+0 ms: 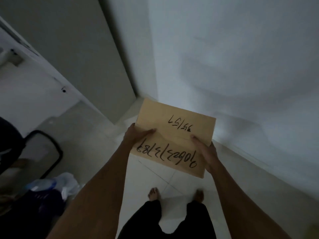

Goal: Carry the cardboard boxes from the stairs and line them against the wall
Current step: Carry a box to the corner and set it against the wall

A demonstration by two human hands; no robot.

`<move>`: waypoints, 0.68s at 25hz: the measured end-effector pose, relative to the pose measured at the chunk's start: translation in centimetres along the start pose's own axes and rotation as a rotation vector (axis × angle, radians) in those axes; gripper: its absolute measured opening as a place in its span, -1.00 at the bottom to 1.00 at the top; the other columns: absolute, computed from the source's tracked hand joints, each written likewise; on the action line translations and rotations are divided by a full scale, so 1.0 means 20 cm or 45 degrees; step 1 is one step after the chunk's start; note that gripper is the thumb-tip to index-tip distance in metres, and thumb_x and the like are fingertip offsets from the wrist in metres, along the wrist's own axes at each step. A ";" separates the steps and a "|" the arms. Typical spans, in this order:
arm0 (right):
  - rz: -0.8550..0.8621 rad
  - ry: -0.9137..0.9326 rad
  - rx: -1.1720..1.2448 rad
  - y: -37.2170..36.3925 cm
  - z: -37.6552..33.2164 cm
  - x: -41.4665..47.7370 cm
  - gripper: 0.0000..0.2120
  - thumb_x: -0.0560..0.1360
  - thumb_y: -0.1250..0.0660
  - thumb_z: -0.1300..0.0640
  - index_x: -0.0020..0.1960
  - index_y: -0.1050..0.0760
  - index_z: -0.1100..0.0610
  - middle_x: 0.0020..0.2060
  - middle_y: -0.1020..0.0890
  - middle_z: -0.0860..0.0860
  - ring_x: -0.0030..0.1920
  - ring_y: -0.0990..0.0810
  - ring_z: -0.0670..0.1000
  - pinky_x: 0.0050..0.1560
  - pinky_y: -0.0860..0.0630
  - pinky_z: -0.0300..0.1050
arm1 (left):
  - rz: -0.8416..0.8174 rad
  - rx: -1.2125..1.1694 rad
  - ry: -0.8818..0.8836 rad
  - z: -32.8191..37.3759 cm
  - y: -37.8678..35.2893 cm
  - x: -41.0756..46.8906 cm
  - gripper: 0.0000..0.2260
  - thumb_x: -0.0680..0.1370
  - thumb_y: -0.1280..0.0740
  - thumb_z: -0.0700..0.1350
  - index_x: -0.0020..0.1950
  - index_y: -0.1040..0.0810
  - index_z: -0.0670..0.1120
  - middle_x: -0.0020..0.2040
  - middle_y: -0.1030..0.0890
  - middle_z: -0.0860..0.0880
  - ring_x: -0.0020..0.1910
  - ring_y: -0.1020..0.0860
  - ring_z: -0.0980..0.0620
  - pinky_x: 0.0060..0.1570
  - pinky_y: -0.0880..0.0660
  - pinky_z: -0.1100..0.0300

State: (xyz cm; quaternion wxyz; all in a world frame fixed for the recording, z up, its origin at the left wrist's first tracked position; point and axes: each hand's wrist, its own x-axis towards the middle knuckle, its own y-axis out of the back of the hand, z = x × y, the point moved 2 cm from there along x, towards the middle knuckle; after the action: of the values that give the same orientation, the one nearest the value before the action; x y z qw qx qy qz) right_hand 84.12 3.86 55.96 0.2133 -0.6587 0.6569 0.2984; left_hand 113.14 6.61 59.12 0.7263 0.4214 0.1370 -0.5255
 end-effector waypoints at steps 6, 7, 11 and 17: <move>-0.058 -0.114 -0.017 -0.70 -0.05 0.31 -0.25 0.26 -0.58 -0.24 0.37 -0.50 -0.02 0.14 -0.69 0.06 0.11 -0.67 0.17 0.20 -0.60 0.26 | 0.091 0.050 0.097 -0.11 0.49 0.55 -0.03 0.11 -0.49 0.42 0.41 -0.42 -0.02 0.28 -0.61 -0.10 0.21 -0.61 -0.15 0.24 -0.55 -0.12; -0.040 -0.112 -0.025 -0.78 -0.07 0.40 -0.26 0.27 -0.58 -0.24 0.37 -0.51 -0.02 0.15 -0.69 0.05 0.12 -0.66 0.17 0.22 -0.59 0.26 | 0.088 0.066 0.121 -0.12 0.53 0.66 -0.03 0.12 -0.49 0.43 0.42 -0.41 -0.01 0.29 -0.60 -0.10 0.22 -0.60 -0.15 0.24 -0.55 -0.12; -0.031 -0.137 -0.020 -1.13 -0.09 0.79 -0.32 0.31 -0.56 -0.23 0.36 -0.49 -0.06 0.14 -0.69 0.04 0.09 -0.67 0.15 0.17 -0.61 0.24 | 0.076 0.130 0.170 -0.19 0.63 1.21 -0.07 0.17 -0.49 0.42 0.42 -0.41 -0.02 0.31 -0.60 -0.10 0.26 -0.58 -0.17 0.27 -0.52 -0.13; -0.080 -0.149 0.047 -1.54 0.12 1.43 -0.43 0.34 -0.55 -0.20 0.30 -0.52 -0.13 0.05 -0.76 0.04 -0.03 -0.76 0.16 -0.02 -0.69 0.29 | 0.017 0.194 0.120 -0.38 0.59 2.11 -0.13 0.16 -0.49 0.39 0.38 -0.43 0.03 0.26 -0.60 -0.04 0.23 -0.57 -0.12 0.22 -0.52 -0.04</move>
State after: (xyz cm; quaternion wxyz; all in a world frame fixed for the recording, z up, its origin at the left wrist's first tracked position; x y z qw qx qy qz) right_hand 113.25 -14.27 31.50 0.2729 -0.6564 0.6277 0.3174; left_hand 142.72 -13.84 32.88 0.6884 0.5006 0.1279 -0.5091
